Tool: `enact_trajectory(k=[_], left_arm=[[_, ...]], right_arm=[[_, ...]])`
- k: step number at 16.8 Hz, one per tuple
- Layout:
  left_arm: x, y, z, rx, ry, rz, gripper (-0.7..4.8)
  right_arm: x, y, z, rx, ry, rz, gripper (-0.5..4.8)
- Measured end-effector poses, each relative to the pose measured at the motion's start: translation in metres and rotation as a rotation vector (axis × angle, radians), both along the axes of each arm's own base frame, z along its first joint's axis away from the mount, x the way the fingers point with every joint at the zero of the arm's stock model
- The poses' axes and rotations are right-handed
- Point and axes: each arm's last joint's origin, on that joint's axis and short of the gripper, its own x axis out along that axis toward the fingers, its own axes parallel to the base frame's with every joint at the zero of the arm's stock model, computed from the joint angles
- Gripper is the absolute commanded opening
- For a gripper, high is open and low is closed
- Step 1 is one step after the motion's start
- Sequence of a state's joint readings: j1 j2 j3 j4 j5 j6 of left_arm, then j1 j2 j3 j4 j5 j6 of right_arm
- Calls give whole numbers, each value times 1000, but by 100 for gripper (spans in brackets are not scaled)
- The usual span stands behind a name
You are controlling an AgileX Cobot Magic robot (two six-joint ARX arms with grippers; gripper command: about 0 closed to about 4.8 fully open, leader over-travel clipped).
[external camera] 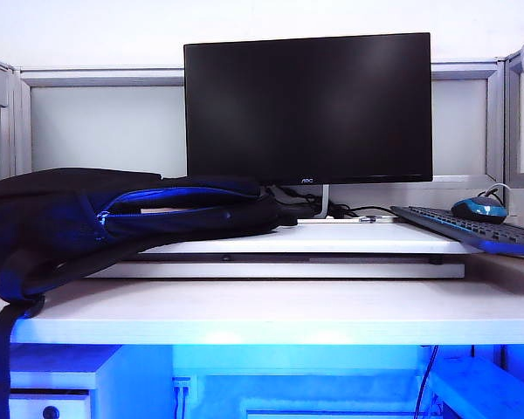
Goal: Pick up the book on the desk and put it into the open backpack.
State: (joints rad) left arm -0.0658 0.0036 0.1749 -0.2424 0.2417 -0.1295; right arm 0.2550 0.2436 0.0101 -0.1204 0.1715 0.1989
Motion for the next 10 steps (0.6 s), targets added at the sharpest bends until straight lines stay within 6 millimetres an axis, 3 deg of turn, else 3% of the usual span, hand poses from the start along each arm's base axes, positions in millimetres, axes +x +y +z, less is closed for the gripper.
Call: enact_trajectory(k=[1, 3, 4, 7, 10], left_arm=[[0, 0, 0, 0, -3, 0, 241], [0, 0, 0, 11, -7, 0, 171], [0, 0, 0, 19, -9, 2, 165], [4, 0, -13, 25, 13, 16, 35], [9, 0, -28, 26, 24, 16, -6]], right_arm=[[0, 0, 1, -2, -12, -15, 66], [1, -3, 2, -59, -28, -89, 8], [1, -3, 3, -72, -36, -102, -5], [1, -6, 3, -86, -42, -119, -5], [2, -12, 3, -135, -38, -150, -5]])
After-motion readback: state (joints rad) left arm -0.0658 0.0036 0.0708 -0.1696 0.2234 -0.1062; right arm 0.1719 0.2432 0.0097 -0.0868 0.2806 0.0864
